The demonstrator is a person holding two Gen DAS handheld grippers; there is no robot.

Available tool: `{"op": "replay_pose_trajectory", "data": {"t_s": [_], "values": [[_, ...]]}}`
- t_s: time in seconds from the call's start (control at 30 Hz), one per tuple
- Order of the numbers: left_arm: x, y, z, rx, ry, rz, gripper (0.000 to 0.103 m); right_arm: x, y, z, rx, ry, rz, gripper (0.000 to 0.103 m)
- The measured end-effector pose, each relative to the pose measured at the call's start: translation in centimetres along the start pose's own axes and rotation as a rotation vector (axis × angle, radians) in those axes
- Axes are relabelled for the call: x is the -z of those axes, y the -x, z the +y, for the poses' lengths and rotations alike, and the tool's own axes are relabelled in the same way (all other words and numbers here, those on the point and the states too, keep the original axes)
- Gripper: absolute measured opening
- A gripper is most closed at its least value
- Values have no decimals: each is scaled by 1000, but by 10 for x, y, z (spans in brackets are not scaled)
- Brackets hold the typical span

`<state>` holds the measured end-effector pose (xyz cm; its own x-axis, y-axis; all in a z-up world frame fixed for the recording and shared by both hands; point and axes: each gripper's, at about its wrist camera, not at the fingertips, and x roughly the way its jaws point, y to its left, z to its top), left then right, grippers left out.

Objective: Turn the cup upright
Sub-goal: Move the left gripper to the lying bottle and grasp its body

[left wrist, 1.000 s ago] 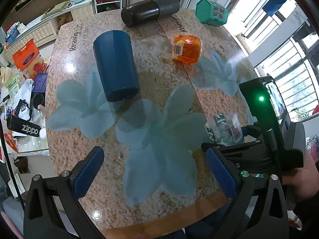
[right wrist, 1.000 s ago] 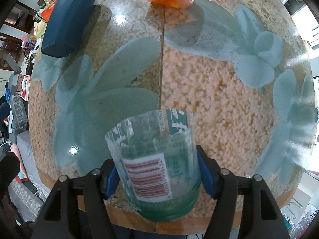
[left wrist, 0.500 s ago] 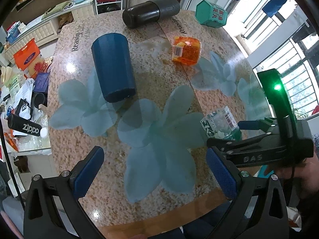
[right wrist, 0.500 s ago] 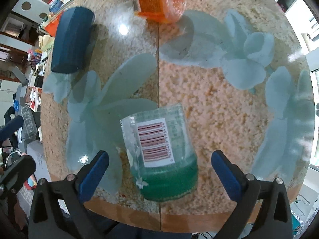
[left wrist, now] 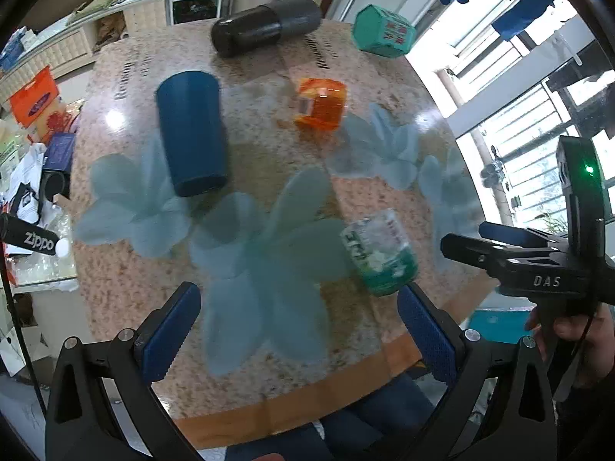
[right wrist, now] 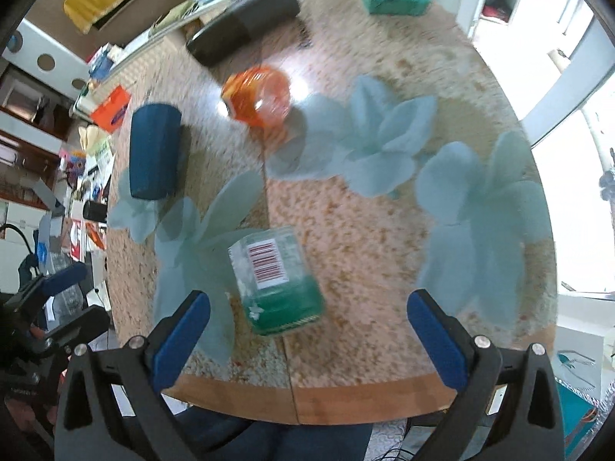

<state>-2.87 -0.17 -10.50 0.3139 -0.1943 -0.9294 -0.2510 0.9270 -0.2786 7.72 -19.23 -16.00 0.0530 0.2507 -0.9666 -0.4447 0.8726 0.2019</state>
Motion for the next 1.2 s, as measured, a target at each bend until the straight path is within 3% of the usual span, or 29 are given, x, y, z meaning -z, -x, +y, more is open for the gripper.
{"op": "replay_pose_trajectory", "data": {"t_s": [0.33,0.57,0.9,1.2], "values": [[-22,-40,-48,27,48,85,103,-5,15,-37,-32,-18,18,103],[-26,-88,-69,6,162,168,103,-14,17,-73,-72,19,66,103],[-32,-137,-60,-57,414,223,103,-29,10,-111,-89,96,114,103],[-34,-163,-54,-84,511,264,103,-41,3,-128,-125,112,131,103]]}}
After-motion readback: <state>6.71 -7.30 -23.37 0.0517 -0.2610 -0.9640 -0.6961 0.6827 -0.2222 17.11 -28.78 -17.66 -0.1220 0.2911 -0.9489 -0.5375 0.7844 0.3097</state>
